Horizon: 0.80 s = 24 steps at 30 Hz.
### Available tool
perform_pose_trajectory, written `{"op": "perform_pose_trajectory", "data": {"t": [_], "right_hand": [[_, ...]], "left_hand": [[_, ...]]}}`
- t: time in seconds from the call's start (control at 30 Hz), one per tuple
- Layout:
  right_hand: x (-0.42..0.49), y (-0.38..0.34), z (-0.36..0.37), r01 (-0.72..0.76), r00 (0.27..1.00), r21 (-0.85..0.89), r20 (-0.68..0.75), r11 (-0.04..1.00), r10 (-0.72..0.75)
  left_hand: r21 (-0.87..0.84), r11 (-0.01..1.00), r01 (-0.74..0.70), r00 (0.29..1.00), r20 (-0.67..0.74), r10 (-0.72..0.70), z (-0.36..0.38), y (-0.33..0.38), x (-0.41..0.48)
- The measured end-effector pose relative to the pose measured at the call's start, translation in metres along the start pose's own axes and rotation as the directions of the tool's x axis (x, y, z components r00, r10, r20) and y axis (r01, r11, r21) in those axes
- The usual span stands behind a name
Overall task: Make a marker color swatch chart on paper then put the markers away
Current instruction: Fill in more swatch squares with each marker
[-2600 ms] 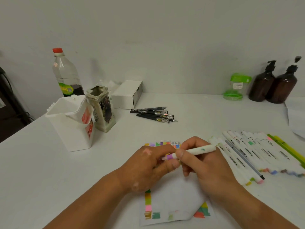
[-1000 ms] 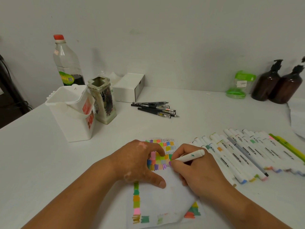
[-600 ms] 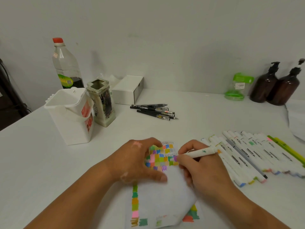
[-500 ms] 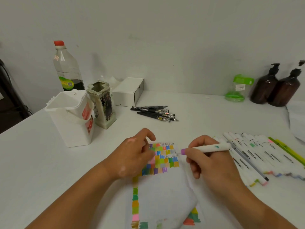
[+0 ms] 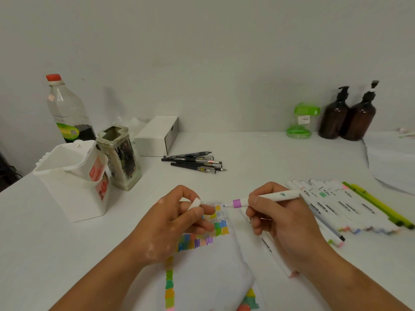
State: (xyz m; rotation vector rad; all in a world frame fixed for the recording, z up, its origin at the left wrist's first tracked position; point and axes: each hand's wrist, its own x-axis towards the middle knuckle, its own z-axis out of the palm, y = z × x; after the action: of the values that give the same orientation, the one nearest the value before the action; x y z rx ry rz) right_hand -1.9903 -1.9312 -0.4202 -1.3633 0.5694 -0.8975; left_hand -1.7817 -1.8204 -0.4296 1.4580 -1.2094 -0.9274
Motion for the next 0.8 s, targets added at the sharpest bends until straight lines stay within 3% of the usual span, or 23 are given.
{"op": "perform_pose_trajectory", "data": {"t": [0.17, 0.63, 0.8], "right_hand": [[0.000, 0.001, 0.000, -0.002, 0.999, 0.054, 0.041, 0.999, -0.001], [-0.005, 0.003, 0.010, -0.034, 0.992, -0.001, 0.125, 0.999, 0.034], [-0.006, 0.004, 0.010, -0.027, 0.991, -0.034, 0.130, 0.999, 0.031]], "left_hand": [[0.102, 0.994, -0.050, 0.998, -0.026, 0.053, 0.002, 0.006, -0.002], [-0.033, 0.998, -0.053, 0.999, -0.006, 0.053, 0.010, 0.009, -0.005], [0.004, 0.999, -0.051, 0.998, -0.023, 0.051, 0.008, 0.009, -0.005]]}}
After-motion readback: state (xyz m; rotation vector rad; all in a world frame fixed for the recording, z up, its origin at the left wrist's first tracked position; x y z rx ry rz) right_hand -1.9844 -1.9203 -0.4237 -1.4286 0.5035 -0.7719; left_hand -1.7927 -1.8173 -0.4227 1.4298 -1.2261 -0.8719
